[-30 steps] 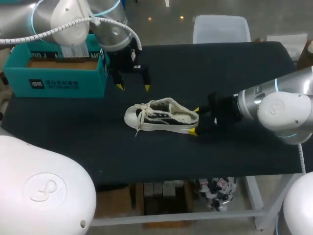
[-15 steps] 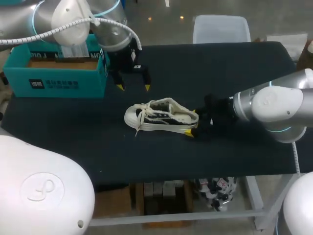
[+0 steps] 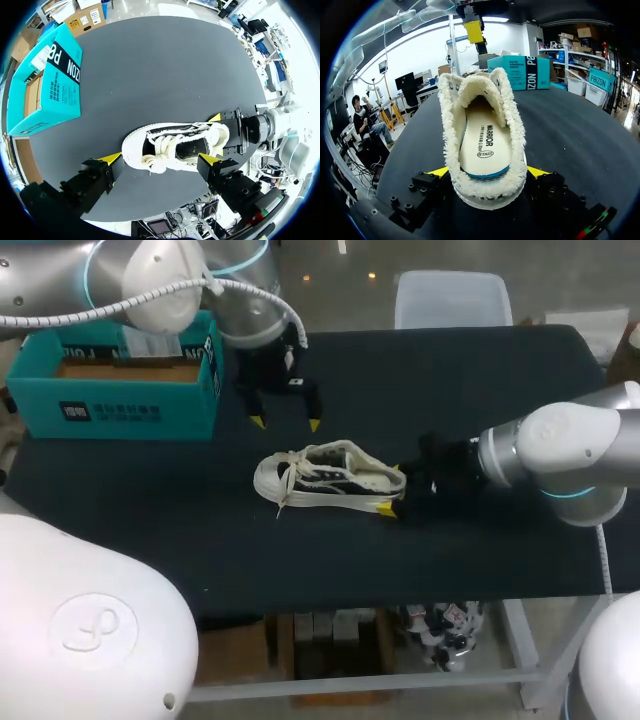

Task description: Open the shoe tongue, take the insole out of the shoe, put the insole back into the shoe, and pack the shoe into the shoebox

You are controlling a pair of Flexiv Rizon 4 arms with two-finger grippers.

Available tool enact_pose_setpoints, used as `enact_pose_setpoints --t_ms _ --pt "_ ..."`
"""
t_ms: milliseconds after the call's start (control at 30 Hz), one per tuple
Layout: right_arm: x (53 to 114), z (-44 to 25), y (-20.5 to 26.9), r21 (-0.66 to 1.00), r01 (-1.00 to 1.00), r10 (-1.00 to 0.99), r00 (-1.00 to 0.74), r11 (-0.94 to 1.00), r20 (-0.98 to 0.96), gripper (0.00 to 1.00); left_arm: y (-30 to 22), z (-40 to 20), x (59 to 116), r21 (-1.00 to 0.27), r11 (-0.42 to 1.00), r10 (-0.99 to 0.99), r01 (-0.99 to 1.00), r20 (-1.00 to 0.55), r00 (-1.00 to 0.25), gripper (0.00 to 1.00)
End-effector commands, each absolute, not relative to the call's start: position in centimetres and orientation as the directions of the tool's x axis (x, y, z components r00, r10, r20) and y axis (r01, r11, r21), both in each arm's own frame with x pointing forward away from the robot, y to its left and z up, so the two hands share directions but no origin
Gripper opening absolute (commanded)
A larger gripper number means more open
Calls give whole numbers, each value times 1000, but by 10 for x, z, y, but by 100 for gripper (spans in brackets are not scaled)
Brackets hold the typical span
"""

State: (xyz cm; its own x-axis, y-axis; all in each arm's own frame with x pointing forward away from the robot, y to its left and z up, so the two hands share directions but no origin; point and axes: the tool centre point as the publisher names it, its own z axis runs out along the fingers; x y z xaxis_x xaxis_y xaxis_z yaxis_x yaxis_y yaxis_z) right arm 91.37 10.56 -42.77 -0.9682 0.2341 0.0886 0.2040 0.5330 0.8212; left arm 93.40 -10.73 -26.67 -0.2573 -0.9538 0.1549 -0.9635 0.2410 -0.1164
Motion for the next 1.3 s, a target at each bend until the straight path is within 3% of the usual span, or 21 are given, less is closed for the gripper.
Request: enact_pose_setpoints --t_ms 33,367,800,867,933,1133,1300 --pt "916 -432 105 823 203 228 -969 531 93 0 -124 -260 924 -123 243 -962 -962 97 -256 100" --pt "916 -432 105 823 203 228 -969 531 93 0 -162 -276 912 -48 296 -953 -954 54 -299 100" --pt "916 -432 105 823 203 228 -969 531 93 0 -190 -305 917 40 254 -967 -967 -31 -255 100" --pt "916 -432 105 823 203 228 -969 531 93 0 -192 -308 915 42 247 -968 -968 -42 -249 97" --pt "916 -432 105 823 203 228 -969 531 93 0 -194 -311 912 47 237 -969 -970 -57 -240 85" --pt "916 -432 105 823 203 228 -969 531 93 0 -196 -324 906 74 212 -972 -974 -88 -218 68" --pt "916 -432 105 823 203 228 -969 531 93 0 -194 -330 896 76 192 -973 -978 -114 -200 67"
